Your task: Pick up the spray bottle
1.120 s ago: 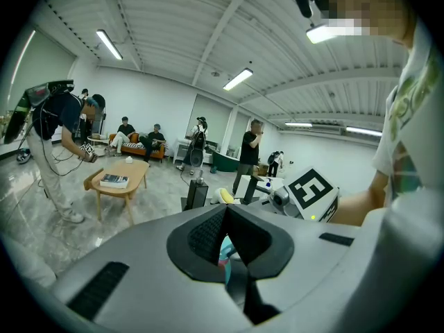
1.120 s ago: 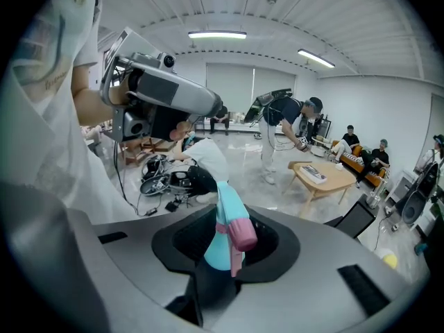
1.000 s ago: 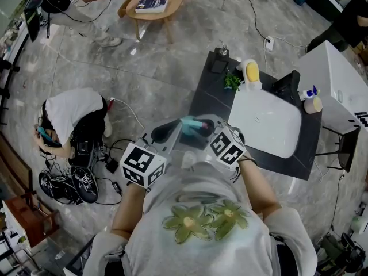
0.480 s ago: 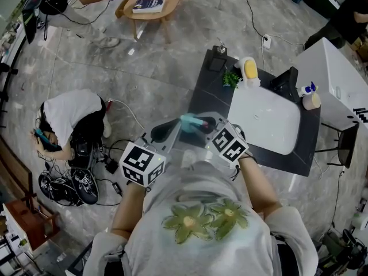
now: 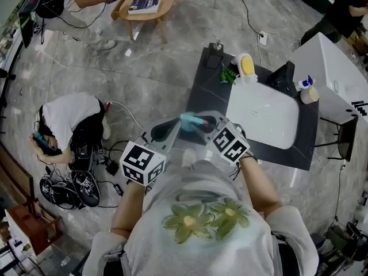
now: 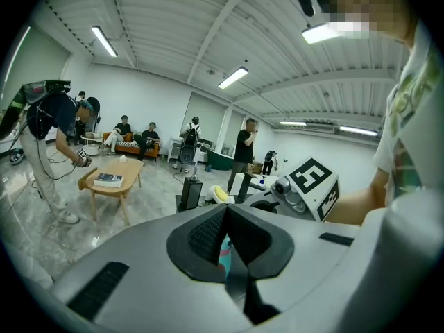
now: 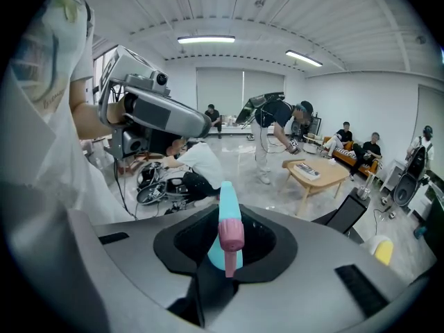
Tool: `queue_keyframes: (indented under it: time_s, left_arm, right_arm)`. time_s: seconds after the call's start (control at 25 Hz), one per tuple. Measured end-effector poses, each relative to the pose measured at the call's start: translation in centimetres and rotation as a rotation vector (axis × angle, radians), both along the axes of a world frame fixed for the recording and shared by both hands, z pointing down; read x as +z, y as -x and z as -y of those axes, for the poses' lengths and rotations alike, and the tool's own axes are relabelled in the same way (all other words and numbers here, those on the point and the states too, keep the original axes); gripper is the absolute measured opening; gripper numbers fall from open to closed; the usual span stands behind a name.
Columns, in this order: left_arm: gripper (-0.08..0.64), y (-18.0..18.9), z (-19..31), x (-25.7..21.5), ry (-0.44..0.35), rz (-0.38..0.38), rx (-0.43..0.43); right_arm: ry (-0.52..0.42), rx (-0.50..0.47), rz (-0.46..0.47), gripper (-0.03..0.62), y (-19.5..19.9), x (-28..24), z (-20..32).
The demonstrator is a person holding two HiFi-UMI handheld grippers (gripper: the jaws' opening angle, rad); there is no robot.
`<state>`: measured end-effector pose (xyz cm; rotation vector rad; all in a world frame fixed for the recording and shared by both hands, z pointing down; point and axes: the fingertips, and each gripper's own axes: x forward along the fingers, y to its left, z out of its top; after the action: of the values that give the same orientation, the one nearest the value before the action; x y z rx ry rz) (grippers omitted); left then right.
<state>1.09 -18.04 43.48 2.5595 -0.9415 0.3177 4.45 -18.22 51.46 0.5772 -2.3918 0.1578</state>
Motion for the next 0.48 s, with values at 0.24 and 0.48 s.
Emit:
queue_keyframes:
  time_s: [0.24,0.48]
  left_arm:
    - [0.009,0.1,-0.3,-0.4,0.0,0.003,0.027]
    - [0.009,-0.2,-0.5,-1.1,-0.012,-0.001,0.048]
  right_arm:
    - [-0.007,0.036,-0.005,0.086,0.0,-0.7,-0.3]
    - [-0.021,0.065,-0.004,0.086,-0.2,-1.7,-0.5]
